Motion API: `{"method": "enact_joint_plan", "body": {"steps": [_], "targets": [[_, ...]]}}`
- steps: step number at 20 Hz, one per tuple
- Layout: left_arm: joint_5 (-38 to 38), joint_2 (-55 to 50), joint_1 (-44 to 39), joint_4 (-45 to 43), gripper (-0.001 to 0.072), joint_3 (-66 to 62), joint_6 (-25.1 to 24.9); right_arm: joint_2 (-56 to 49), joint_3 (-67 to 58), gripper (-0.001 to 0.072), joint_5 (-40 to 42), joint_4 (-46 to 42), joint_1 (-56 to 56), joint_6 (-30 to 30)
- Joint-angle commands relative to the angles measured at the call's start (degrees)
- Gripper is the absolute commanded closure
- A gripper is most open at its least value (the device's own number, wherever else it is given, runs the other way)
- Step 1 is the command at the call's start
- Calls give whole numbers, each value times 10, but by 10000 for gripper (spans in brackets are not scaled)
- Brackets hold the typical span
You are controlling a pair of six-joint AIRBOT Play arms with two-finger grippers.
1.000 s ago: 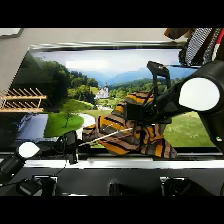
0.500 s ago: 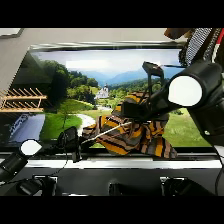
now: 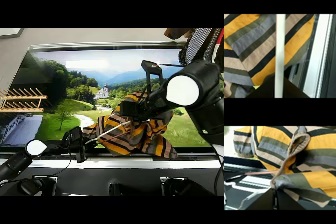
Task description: Fold the clothes and pants, and hang the long-sleeved shirts on hangers.
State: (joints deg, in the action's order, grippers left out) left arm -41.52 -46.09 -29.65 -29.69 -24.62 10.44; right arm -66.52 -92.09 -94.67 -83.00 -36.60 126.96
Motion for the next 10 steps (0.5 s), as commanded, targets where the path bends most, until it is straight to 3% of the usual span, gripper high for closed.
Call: {"method": "enact_joint_plan", "body": {"steps": [1,3,6,10], "targets": [[11,-7,-4,10,681,-5,0,0,0,564,-3,-1,0,-6],[11,-7,-4,11,681,-5,0,0,0,424,-14,-2,0,-22],[11,-7,-4,12,681,-5,0,5,0,276,-45,-11,0,-29],[11,-7,-4,12,681,-5,0,37,0,274,-70,-57,0,-29]]}}
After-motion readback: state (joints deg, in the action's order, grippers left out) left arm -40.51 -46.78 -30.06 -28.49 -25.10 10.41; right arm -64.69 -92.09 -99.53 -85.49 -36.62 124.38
